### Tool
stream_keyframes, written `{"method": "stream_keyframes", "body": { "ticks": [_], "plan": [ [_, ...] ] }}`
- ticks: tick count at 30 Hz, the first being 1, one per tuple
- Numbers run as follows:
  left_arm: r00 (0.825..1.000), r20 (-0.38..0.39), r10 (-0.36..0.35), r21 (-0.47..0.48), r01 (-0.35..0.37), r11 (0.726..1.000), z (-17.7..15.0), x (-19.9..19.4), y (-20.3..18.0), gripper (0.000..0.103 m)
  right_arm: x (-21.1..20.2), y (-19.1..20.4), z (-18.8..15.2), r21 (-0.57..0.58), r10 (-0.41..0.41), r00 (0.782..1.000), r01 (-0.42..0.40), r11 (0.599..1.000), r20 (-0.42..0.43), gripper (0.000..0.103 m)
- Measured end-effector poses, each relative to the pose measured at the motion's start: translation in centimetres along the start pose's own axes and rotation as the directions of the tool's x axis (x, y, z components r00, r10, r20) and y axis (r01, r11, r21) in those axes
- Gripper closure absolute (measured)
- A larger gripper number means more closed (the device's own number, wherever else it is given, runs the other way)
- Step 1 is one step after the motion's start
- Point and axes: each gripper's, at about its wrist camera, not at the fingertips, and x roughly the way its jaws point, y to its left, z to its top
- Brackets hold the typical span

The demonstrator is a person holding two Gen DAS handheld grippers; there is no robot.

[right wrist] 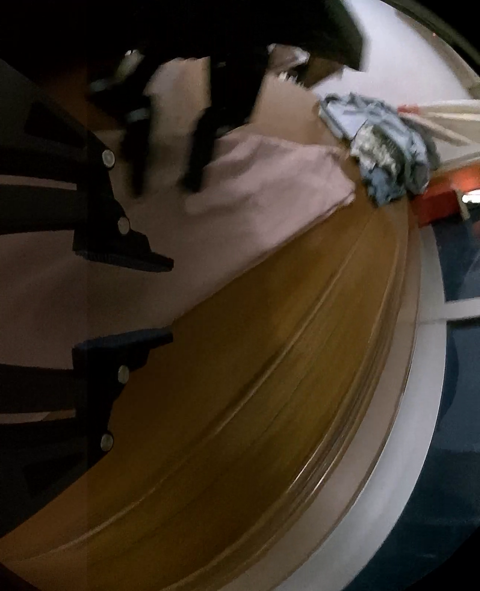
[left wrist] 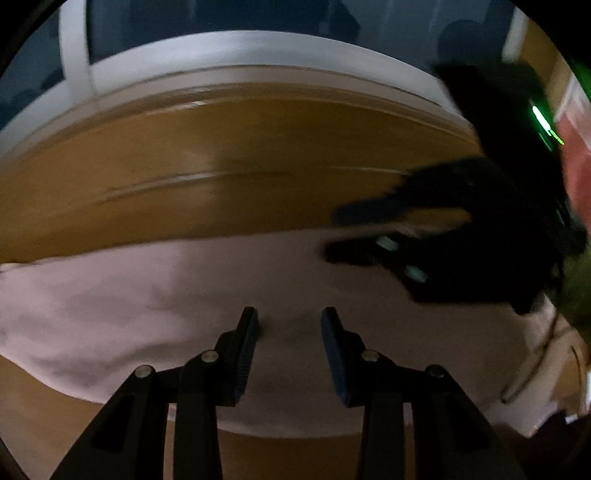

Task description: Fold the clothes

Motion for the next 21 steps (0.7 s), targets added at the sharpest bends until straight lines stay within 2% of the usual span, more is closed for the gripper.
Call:
{"method": "stream_keyframes", "body": {
  "ticks": [1,4,6,9,12,14,15,18,21],
  "plan": [
    [1.000,-0.006,-0.011,0.009,0.012,1.000,-0.5,0.1,-0.2,0.070,0.0,0.1,0.0,-0.010,0.038,0.999,-0.038,0.999,-0.001,0.098],
    [1.000,-0.007,-0.021,0.021,0.022,1.000,-1.4,0.5,-0.4,0.070,0.9,0.9,0.5,-0.071,0.101,0.994,-0.103,0.992,-0.043,0.098],
    [1.000,0.009,-0.010,0.028,0.010,1.000,-1.9,0.7,-0.5,0.070,2.3,0.9,0.7,-0.107,0.047,0.996,-0.055,0.993,-0.080,0.101],
    [1.000,0.012,-0.005,0.024,0.005,1.000,-2.2,0.8,-0.6,0.068,2.4,-0.9,1.5,-0.070,-0.032,0.999,0.030,0.997,-0.033,0.103],
    [1.000,0.011,0.007,0.032,-0.008,0.999,-2.4,0.4,-0.8,0.069,2.2,-3.2,2.0,0.008,-0.121,0.992,0.121,0.993,-0.024,0.102],
    [1.000,0.011,0.014,0.036,-0.015,0.999,-2.1,0.5,-1.0,0.068,1.2,-2.9,2.2,0.025,-0.087,0.996,0.087,0.996,-0.001,0.102],
    [1.000,0.011,0.017,0.038,-0.017,0.999,-1.9,0.7,-1.1,0.068,0.7,-2.1,2.3,0.013,-0.045,0.999,0.045,0.999,0.015,0.102],
    [1.000,0.010,0.024,0.043,-0.025,0.999,-1.3,1.2,-1.4,0.066,1.0,1.6,2.9,-0.086,0.093,0.996,-0.091,0.992,0.011,0.102],
    [1.000,0.008,0.029,0.041,-0.029,0.999,-1.9,0.5,-2.1,0.064,3.3,2.7,3.0,-0.121,0.093,0.995,-0.095,0.988,-0.021,0.102]
  ]
}}
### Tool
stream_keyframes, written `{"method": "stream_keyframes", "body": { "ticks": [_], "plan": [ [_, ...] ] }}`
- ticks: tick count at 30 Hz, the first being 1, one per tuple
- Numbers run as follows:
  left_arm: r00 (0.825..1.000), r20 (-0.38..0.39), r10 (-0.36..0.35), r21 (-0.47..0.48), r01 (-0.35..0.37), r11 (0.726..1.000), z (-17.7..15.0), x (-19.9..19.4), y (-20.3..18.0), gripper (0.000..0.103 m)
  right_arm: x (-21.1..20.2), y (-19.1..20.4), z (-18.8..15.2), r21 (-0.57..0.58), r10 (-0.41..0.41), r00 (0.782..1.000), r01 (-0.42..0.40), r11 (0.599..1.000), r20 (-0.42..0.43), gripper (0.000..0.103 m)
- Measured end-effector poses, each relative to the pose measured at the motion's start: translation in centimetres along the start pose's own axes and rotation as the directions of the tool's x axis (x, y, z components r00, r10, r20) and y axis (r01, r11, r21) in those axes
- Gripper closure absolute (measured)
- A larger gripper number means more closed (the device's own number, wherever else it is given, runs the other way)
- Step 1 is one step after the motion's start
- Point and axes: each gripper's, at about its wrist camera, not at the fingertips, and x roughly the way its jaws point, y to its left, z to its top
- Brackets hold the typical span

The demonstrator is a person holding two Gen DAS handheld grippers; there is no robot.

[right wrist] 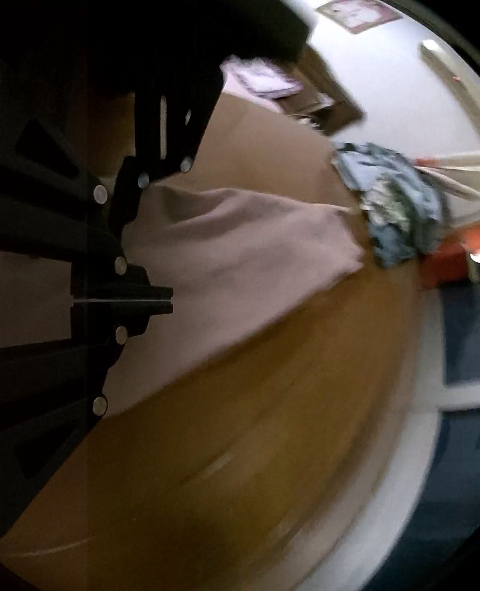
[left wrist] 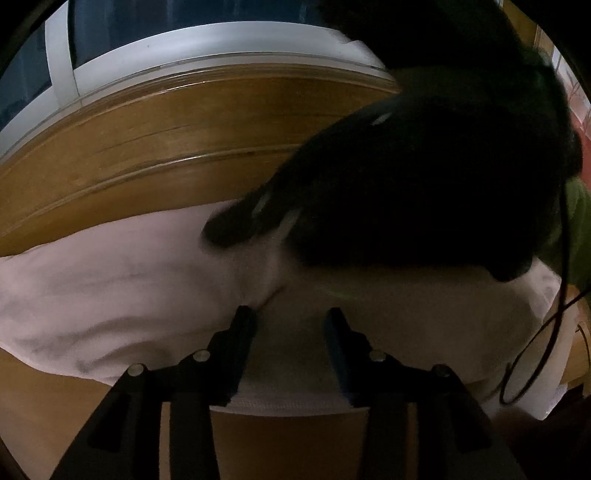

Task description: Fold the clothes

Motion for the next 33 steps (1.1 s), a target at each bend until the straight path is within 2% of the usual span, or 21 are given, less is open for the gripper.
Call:
{"method": "stream_keyframes", "body": {
  "ticks": [1,3,5,6,9,11,15,18,22,25,27,29,33],
  "plan": [
    [1.000,-0.001,0.003,0.003,-0.003,1.000,-0.1,-0.1,0.0,0.064,0.5,-0.4,0.0,0.017,-0.012,1.000,0.012,1.000,0.005,0.103],
    [1.000,-0.001,0.005,0.012,-0.005,1.000,-0.5,-0.6,-0.1,0.064,0.7,-2.7,0.6,0.140,-0.067,0.997,0.062,0.988,0.031,0.103],
    [1.000,-0.002,0.011,0.026,-0.011,1.000,-0.8,-0.9,-0.1,0.063,0.2,-4.6,0.8,0.246,-0.163,0.986,0.149,0.958,0.038,0.101],
    [1.000,-0.006,0.015,0.031,-0.015,0.999,-0.8,-0.9,-0.2,0.063,-0.6,-5.1,0.5,0.278,-0.210,0.977,0.192,0.941,0.037,0.100],
    [1.000,-0.008,-0.005,0.030,0.005,1.000,-0.2,-0.3,0.1,0.063,-4.5,-4.8,-1.3,0.328,-0.237,0.968,0.198,0.924,0.083,0.100],
    [0.999,0.006,-0.035,0.051,0.034,0.998,0.3,-0.3,-0.3,0.063,-7.2,-3.8,-3.8,0.369,-0.279,0.957,0.231,0.900,0.079,0.099],
    [0.994,0.020,-0.103,0.108,0.100,0.989,1.5,-0.1,-2.0,0.063,-11.5,-1.8,-12.2,0.478,-0.350,0.936,0.324,0.816,-0.036,0.099],
    [0.986,0.004,-0.168,0.162,0.165,0.973,1.8,0.6,-4.3,0.063,-13.9,-1.2,-18.1,0.542,-0.393,0.901,0.427,0.724,-0.185,0.099],
    [0.978,-0.029,-0.206,0.234,0.207,0.950,2.2,1.7,-7.7,0.063,-16.5,-0.2,-22.3,0.563,-0.436,0.862,0.501,0.657,-0.259,0.097],
    [0.975,-0.047,-0.215,0.259,0.220,0.941,2.4,2.2,-10.0,0.063,-17.8,-1.2,-22.6,0.476,-0.469,0.834,0.551,0.685,-0.292,0.080],
    [0.978,-0.049,-0.203,0.270,0.209,0.940,2.7,2.6,-11.2,0.063,-18.2,-3.0,-21.9,0.406,-0.475,0.832,0.555,0.727,-0.287,0.076],
    [0.986,-0.042,-0.159,0.264,0.165,0.950,3.0,2.8,-12.5,0.063,-18.0,-4.8,-21.1,0.372,-0.453,0.851,0.524,0.766,-0.267,0.076],
    [0.995,-0.050,-0.088,0.176,0.095,0.980,3.4,3.7,-13.9,0.063,-17.1,-8.3,-19.5,0.295,-0.372,0.909,0.414,0.861,-0.189,0.076]
  ]
}}
